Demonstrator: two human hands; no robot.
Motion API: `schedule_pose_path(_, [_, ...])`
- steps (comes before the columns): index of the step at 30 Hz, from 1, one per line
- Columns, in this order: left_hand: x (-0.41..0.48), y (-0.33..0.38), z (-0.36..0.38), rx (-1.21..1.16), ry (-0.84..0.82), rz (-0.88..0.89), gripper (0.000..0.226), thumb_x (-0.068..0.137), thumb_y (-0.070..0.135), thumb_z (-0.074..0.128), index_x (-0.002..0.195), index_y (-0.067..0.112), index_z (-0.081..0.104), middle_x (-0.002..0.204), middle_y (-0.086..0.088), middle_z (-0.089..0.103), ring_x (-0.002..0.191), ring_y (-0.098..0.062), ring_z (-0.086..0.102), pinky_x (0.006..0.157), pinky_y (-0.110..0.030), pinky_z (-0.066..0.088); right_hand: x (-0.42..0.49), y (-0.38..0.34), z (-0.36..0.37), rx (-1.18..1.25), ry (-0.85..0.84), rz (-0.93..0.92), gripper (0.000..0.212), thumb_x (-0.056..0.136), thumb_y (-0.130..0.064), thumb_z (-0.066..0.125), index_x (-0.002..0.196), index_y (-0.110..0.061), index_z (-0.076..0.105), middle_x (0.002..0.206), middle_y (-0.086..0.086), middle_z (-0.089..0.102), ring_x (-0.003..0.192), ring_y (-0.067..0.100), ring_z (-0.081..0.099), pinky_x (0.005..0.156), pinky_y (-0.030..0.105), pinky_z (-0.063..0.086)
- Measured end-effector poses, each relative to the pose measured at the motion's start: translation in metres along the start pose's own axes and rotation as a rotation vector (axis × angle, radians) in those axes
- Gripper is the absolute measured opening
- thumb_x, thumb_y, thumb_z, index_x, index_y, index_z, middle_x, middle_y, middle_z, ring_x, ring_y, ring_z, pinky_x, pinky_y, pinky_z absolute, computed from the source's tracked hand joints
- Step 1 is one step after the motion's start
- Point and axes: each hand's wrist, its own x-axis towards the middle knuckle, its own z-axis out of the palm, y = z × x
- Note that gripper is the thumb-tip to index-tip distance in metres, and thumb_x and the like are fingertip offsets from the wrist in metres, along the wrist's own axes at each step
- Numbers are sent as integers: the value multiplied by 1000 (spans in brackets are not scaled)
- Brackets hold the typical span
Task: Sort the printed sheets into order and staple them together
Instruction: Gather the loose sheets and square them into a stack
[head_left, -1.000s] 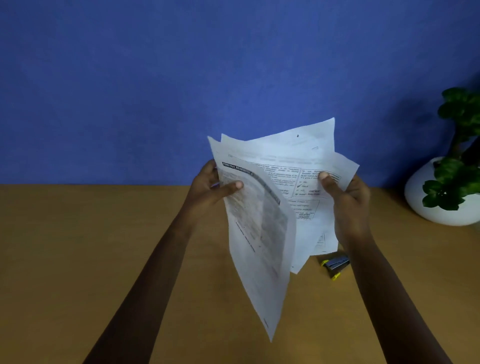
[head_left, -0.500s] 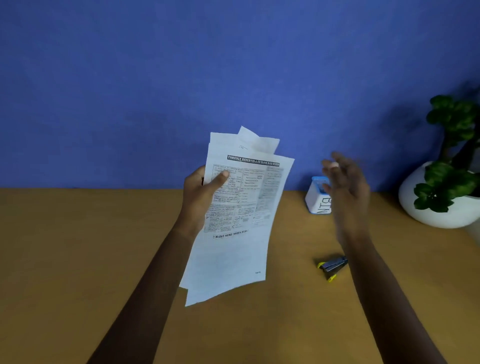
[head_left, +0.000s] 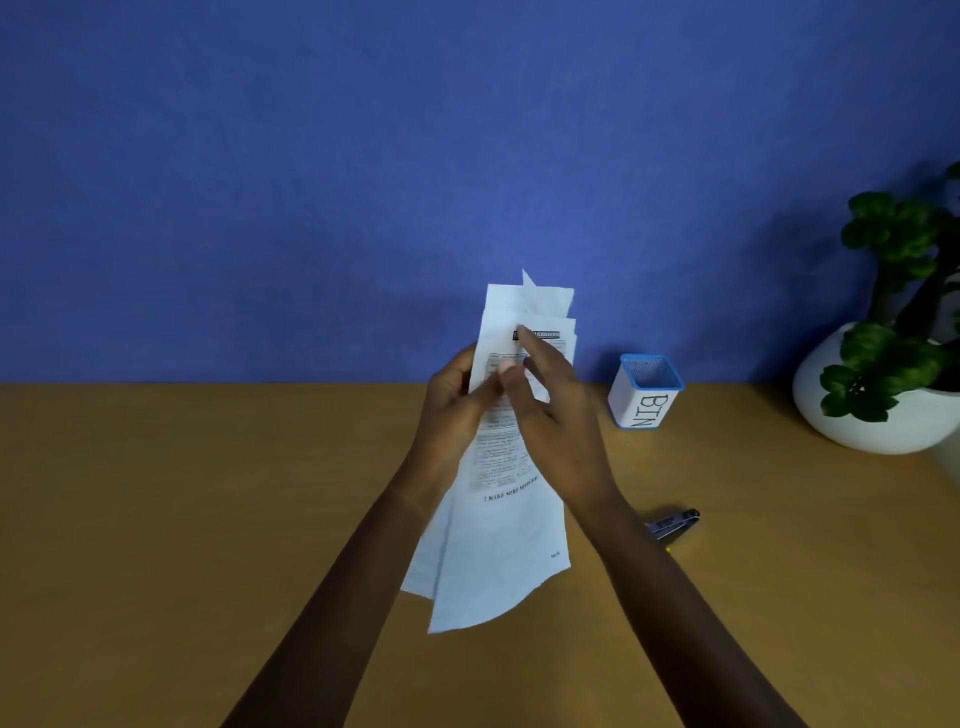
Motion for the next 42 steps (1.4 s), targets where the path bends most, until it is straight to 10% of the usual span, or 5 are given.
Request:
schedule_pose_path(6, [-5, 5, 20, 147, -42, 114, 54, 78, 37, 50, 116, -1, 50, 99, -18, 55, 89, -17, 59, 78, -37, 48, 0, -10, 5, 140, 29, 43, 46, 91, -26, 55, 133, -12, 43, 129, 9, 56, 116, 15, 55, 100, 38, 48])
schedule_pose_path(14, [-12, 3, 27, 585, -83, 326, 64, 80, 18, 58, 139, 10, 33, 136, -7, 31, 131, -12, 31, 94, 9, 24, 14, -8, -16, 486, 148, 222, 26, 96, -8, 39, 93, -19, 63, 100, 5, 68, 92, 17, 66, 81, 28, 54])
schedule_pose_path(22, [-11, 20, 33, 303, 40, 212, 38, 90, 9, 51, 128, 9, 45, 113, 2, 51, 101, -1, 53, 85, -15, 46, 2, -20, -5, 274, 142, 31, 34, 99, -19, 37, 81, -24, 65, 77, -6, 67, 76, 3, 66, 74, 20, 52])
schedule_pose_path(31, [-6, 33, 14, -37, 151, 77, 24, 92, 10, 45, 96, 17, 67, 93, -1, 73, 88, -16, 71, 75, -27, 55, -8, -22, -1, 190, -69, -45, 38, 97, -31, 37, 131, -22, 49, 125, -19, 50, 111, -12, 47, 89, -6, 34])
schedule_pose_path(42, [4, 44, -20, -90, 20, -130, 29, 92, 10, 44, 116, 2, 57, 107, -11, 65, 92, -22, 64, 82, -36, 51, 25, 16, -44, 186, 190, 210, 29, 93, -11, 51, 122, -12, 50, 128, 6, 54, 116, 17, 47, 105, 38, 39])
